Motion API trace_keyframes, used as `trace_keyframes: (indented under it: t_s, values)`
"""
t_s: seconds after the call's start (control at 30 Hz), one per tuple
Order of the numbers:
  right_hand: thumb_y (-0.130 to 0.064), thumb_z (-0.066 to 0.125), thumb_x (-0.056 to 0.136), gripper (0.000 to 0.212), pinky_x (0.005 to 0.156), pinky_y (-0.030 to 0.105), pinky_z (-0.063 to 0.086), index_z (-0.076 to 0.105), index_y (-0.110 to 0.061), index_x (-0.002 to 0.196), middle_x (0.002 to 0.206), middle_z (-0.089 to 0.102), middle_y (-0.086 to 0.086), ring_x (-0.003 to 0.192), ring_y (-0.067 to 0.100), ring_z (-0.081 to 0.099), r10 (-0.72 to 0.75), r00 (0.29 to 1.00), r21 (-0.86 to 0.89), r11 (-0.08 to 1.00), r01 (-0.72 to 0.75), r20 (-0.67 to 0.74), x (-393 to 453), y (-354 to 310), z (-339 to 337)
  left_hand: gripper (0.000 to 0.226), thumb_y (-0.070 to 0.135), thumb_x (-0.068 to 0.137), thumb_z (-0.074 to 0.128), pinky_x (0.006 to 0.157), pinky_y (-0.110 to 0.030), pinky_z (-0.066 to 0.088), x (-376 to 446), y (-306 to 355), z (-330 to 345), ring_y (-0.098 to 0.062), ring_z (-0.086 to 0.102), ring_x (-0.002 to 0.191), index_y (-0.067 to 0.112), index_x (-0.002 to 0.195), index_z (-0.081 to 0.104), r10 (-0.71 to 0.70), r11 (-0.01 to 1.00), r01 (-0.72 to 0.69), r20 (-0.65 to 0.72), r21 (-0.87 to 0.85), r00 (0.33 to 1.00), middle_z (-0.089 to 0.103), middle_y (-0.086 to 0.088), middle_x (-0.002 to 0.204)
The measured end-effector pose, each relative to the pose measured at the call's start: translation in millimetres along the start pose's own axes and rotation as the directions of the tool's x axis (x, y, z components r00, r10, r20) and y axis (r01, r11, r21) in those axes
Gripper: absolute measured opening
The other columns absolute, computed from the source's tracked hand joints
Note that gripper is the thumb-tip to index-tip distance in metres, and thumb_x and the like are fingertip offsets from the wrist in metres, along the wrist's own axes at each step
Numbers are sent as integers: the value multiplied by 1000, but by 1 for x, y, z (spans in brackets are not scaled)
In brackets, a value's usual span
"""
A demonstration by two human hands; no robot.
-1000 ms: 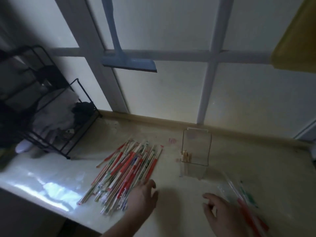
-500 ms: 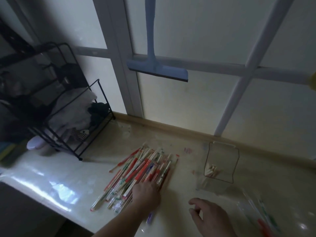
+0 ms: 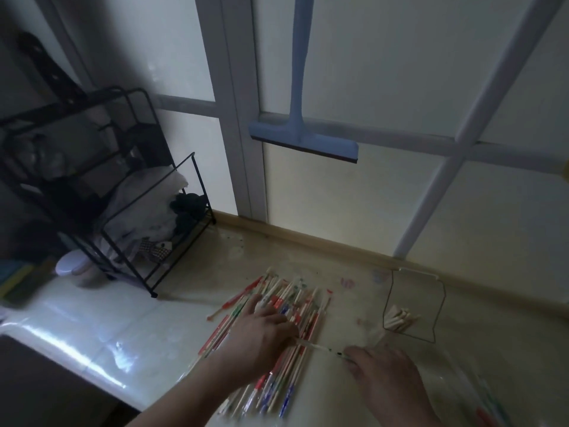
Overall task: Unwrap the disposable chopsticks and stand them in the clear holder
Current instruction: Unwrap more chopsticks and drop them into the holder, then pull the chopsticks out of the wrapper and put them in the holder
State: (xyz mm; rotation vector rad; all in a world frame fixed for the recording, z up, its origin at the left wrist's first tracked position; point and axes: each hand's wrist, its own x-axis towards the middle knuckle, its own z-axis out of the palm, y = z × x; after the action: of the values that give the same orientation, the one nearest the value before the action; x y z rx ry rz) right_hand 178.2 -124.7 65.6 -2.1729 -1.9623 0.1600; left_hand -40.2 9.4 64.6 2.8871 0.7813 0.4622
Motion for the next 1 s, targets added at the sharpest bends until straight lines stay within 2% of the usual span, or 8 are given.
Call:
trace_keyframes:
  t_s: [0.07,0.1,0.17,0.27,0.33,0.43,0.6,1.0]
  values:
    - [-29,59,91,9,56,24,48,64,-31,83,59,66,-10,52,6,60,171,977,285,937,-202,131,-12,-4,-9,36,52,95,47,113,-49,34,13,11,-13,-12,45,132,36,127,53,-103,987,74,-210,-141,972,55,10,136]
    - [-21,57,96,13,56,27,49,65,-23,86,59,66,-3,50,10,59,205,952,490,821,-293,226,-19,-7,-12,51,54,95,47,115,-45,29,18,18,-19,-16,32,142,32,141,41,-254,943,171,-290,-285,923,39,4,152]
    - [-10,50,98,17,50,28,42,63,-4,89,55,65,11,45,18,53,202,912,730,549,-406,356,-30,-14,-22,67,59,94,45,114,-38,30,30,38,-37,-13,22,147,35,152,20,-603,660,324,-221,-678,766,14,8,163]
    - [-6,46,98,21,48,21,37,60,5,87,57,63,20,44,18,49,178,904,843,326,-427,389,-42,-25,-34,55,49,94,45,91,-29,54,49,67,-56,-17,61,117,33,145,32,-614,23,258,190,-966,766,53,-7,143]
    - [-6,45,98,22,49,20,38,61,5,87,58,62,20,44,16,50,173,895,869,223,-441,410,-47,-30,-38,42,31,94,47,78,-33,59,57,81,-63,-27,72,87,15,132,49,-511,-138,175,222,-975,830,72,-15,107]
    - [-2,50,95,18,50,20,40,65,4,87,59,63,23,46,20,53,206,908,899,175,-401,364,-55,-32,-42,23,16,100,45,70,-35,58,64,93,-69,-28,70,73,4,114,58,-529,-166,146,213,-975,822,72,-18,87]
    - [-5,57,92,17,51,18,42,71,-2,82,60,66,25,47,20,58,297,924,922,227,-314,242,-70,-28,-51,21,10,102,43,73,-35,59,72,103,-71,-27,72,79,-2,110,58,-547,-234,166,270,-958,793,74,-19,92]
    - [-6,47,97,21,47,27,41,63,3,88,61,66,22,50,31,63,315,902,898,233,-374,294,-81,-25,-57,20,12,103,43,74,-35,57,74,120,-55,-29,72,87,1,105,60,-442,-362,227,381,-904,812,73,-19,96]
